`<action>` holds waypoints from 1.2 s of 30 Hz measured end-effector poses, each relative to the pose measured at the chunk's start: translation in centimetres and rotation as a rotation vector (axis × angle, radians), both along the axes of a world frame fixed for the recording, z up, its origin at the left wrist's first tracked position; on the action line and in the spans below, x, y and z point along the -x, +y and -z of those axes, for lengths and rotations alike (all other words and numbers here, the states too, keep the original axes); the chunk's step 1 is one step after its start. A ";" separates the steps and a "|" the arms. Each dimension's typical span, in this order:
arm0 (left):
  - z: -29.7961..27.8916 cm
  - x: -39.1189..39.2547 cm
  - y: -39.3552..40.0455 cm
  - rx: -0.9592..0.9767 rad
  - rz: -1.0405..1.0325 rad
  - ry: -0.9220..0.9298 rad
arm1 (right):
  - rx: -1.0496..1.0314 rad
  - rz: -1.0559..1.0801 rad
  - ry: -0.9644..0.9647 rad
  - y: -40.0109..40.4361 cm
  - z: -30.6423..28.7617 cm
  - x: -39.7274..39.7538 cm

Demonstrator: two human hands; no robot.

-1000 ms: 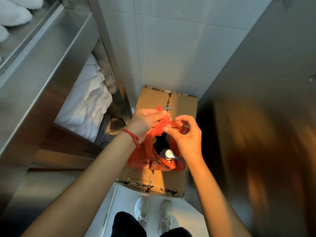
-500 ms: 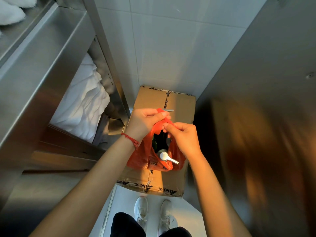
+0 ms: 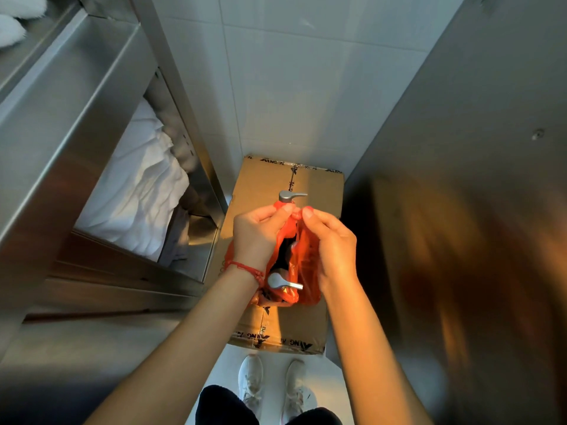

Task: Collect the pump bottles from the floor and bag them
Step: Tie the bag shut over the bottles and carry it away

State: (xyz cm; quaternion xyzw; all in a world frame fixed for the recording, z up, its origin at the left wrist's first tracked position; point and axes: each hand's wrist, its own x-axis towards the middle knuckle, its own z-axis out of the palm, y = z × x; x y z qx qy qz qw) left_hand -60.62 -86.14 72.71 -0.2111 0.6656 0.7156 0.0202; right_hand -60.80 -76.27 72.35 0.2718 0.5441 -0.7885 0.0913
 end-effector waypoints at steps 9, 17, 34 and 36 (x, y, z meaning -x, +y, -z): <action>3.3 -0.9 -2.6 -0.148 -0.433 -0.187 | 0.310 0.426 0.048 1.5 1.3 -0.8; 4.2 -2.9 -4.8 -0.256 -0.485 -0.242 | 0.314 0.579 -0.076 4.3 3.5 -1.7; -2.3 0.2 -1.1 0.238 0.171 0.293 | -0.557 -0.119 0.568 1.6 -2.5 -0.3; -2.1 0.4 -0.9 0.244 0.203 0.305 | -0.672 -0.157 0.663 1.5 -2.5 0.0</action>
